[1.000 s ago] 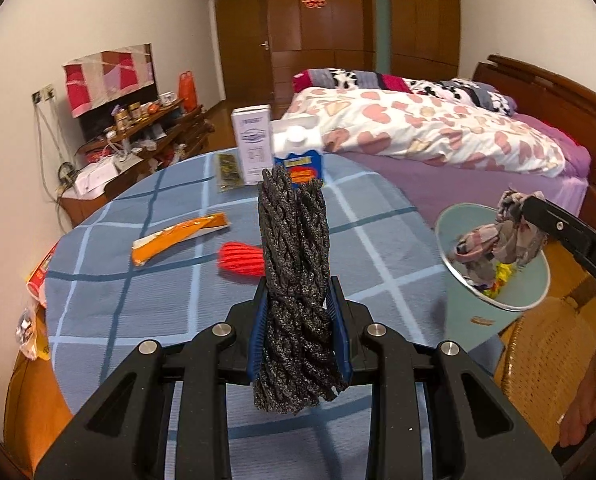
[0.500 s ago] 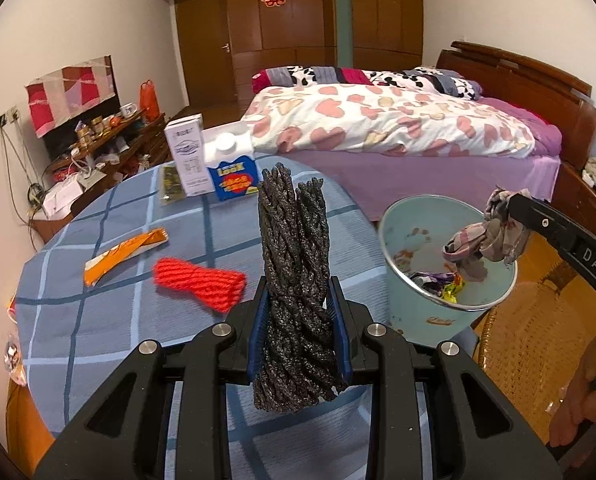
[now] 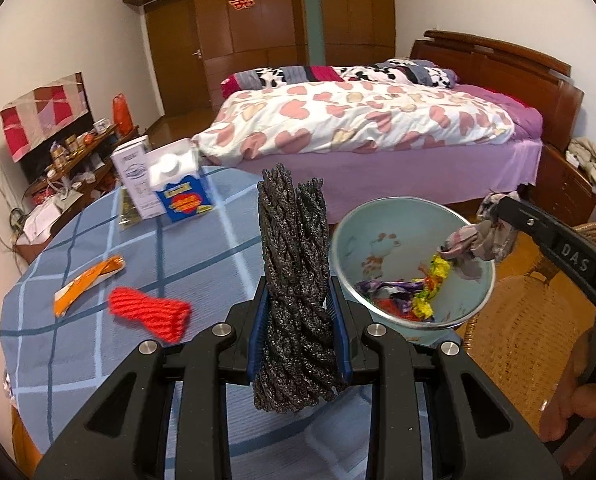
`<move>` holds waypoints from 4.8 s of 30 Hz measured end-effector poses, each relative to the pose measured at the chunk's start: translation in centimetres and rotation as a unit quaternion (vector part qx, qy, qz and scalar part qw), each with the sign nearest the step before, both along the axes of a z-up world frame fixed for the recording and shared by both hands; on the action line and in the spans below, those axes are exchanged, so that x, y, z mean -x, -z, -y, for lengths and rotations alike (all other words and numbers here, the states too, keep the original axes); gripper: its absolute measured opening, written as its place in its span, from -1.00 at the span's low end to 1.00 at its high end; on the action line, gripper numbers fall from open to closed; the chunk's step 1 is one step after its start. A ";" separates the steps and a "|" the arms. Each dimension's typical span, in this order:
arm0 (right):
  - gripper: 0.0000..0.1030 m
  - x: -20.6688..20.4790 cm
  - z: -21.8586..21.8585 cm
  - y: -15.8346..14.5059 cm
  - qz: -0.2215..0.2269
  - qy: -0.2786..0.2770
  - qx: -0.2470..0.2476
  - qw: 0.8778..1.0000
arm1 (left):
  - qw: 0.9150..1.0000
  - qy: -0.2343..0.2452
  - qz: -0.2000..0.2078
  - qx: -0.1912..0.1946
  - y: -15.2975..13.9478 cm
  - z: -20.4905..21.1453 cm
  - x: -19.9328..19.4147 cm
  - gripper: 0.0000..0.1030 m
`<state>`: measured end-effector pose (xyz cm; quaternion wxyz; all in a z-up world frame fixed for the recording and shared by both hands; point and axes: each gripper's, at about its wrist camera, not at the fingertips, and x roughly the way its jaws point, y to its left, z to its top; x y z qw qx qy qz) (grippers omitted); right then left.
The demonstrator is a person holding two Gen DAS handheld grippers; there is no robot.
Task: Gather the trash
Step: 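Carry the cloth over the blue bin with the right gripper while the left gripper holds the rope, then open the right gripper to drop the grey-pink cloth into the bin, then move the black rope over the bin and open the left gripper, then move both open grippers back over the remaining trash on the table, then grasp the orange wrapper with the left gripper while the right gripper grasps the red mesh bag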
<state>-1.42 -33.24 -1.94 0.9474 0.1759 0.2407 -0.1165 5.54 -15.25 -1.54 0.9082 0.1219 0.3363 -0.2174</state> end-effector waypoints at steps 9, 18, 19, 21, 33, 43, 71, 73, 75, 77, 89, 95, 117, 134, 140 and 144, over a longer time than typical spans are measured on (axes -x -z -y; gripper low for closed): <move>-0.92 -1.4 2.3 1.9 -0.022 0.031 -0.007 0.999 | 1.000 0.025 0.004 -0.012 0.1 3.4 0.3 -0.46; -0.72 -3.3 3.8 4.1 -0.054 0.026 -0.020 0.998 | 0.999 0.033 -0.007 -0.018 0.9 4.8 -0.3 -0.45; -0.59 -3.4 4.0 4.3 -0.056 0.026 -0.023 0.998 | 0.999 0.033 -0.007 -0.018 1.0 4.9 -0.3 -0.45; -0.40 -3.3 4.2 4.4 -0.052 0.033 -0.027 0.998 | 0.999 0.034 -0.008 -0.020 1.0 5.1 -0.3 -0.45; -0.35 -1.3 6.1 3.7 -0.037 0.109 -0.031 0.993 | 0.999 0.044 -0.008 -0.027 1.1 7.5 -1.1 -0.45; -0.33 0.6 7.8 3.0 -0.018 0.150 -0.043 0.988 | 0.998 0.058 -0.010 -0.019 1.2 11.6 -2.7 0.30; 0.64 -3.1 -2.9 2.4 -0.020 -0.007 -0.005 1.000 | 0.995 -0.091 -0.004 -0.034 1.4 -4.4 -3.7 0.66; 0.66 -3.8 -4.4 2.4 -0.024 -0.023 0.003 0.999 | 0.994 -0.101 -0.004 -0.035 1.5 -5.5 -3.9 0.67; 0.67 -4.4 -5.7 2.5 -0.032 -0.035 0.012 0.999 | 0.993 -0.112 -0.003 -0.036 1.6 -6.8 -4.0 0.74; 0.67 -5.0 -6.8 2.6 -0.039 -0.045 0.018 0.998 | 0.992 -0.124 -0.001 -0.035 1.6 -8.1 -4.2 0.79; 0.70 -7.8 -12.1 3.2 -0.053 -0.121 0.030 0.991 | 0.981 -0.186 -0.024 -0.044 3.4 -17.0 -6.0 0.81; 0.54 -10.9 -15.6 4.0 -0.074 -0.187 0.027 0.979 | 0.973 -0.222 -0.037 -0.043 4.8 -22.6 -6.9 0.81; -0.44 -20.2 -27.3 8.9 -0.206 -0.377 0.114 0.896 | 0.981 -0.167 -0.049 -0.085 6.0 -28.9 -14.0 0.78; -0.58 -15.0 -15.2 4.4 -0.156 -0.262 0.021 0.952 | 0.990 -0.003 -0.069 -0.126 8.6 -24.0 -22.2 0.39; -0.58 -13.6 -13.5 4.3 -0.150 -0.243 0.007 0.958 | 0.992 -0.001 -0.092 -0.091 8.6 -24.1 -21.8 -0.35; -0.58 -13.0 -13.8 4.4 -0.141 -0.235 0.006 0.962 | 0.991 -0.036 -0.084 -0.094 8.7 -23.4 -20.2 -0.68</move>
